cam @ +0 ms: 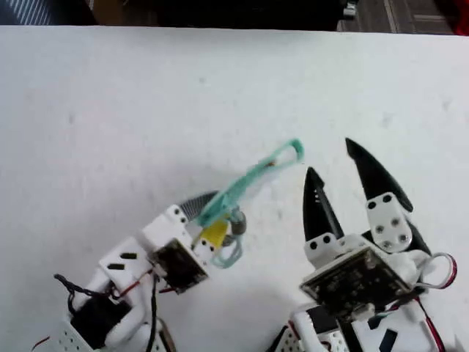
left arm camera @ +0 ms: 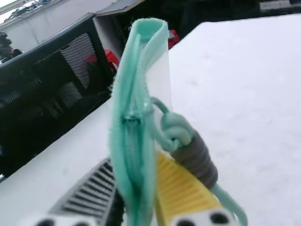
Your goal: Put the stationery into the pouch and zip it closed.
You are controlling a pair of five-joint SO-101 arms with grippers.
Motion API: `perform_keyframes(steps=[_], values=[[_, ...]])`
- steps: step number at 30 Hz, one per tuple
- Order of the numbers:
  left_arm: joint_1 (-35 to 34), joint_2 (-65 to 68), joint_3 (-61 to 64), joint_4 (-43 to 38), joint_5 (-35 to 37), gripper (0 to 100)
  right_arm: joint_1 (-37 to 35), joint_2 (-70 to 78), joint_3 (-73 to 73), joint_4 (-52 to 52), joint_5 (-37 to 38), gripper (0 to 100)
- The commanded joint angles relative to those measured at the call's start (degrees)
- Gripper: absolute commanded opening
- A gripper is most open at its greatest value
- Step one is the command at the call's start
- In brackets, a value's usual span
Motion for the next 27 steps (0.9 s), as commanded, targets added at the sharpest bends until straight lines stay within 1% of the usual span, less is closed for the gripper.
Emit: perform_keyframes(steps=[1, 5, 7, 10, 11, 13, 15, 16, 19, 22, 25, 27], values=[[-6.0, -0.6, -3.9, -3.9, 7.6, 2, 0.6, 1.0, 0.0, 1.6, -6.9, 17.6], [-8.7, -0.6, -3.8, -2.9, 10.0, 2, 0.6, 0.8, 5.1, 0.9, -15.8, 17.3], [-8.5, -0.6, -3.9, -1.7, 11.9, 2, -0.5, 0.4, 7.2, -0.7, -16.8, 17.3], [-8.2, -0.6, -3.9, -1.1, 12.9, 2, -4.4, -0.3, 8.6, -2.1, -15.7, 17.1], [-8.2, -0.6, -3.9, -1.1, 12.9, 2, -6.3, -0.5, 8.8, -2.2, -15.7, 15.9], [-8.2, -0.6, -3.9, -1.1, 13.1, 2, -10.9, -0.5, 9.2, -3.7, -15.7, 9.8], [-8.5, -0.6, -3.5, -1.1, 15.3, 2, -15.5, 0.0, 9.7, -5.5, -15.8, 2.3], [-8.7, -0.6, -3.5, -1.1, 16.5, 2, -17.1, 0.0, 10.6, -6.8, -15.8, 1.1], [-8.5, -0.6, -3.4, -1.1, 17.8, 2, -18.2, 0.0, 16.3, -9.8, -15.7, 8.7], [-8.2, -0.6, -2.9, -1.0, 17.8, 2, -18.2, -0.1, 26.2, -15.3, -15.7, 15.9], [-8.4, -0.6, -1.7, -1.7, 17.8, 2, -18.6, -0.7, 34.0, -20.2, -15.7, 14.9], [-8.6, -0.6, -0.8, -2.6, 17.8, 2, -18.6, -0.7, 36.7, -21.8, -15.7, 12.8]])
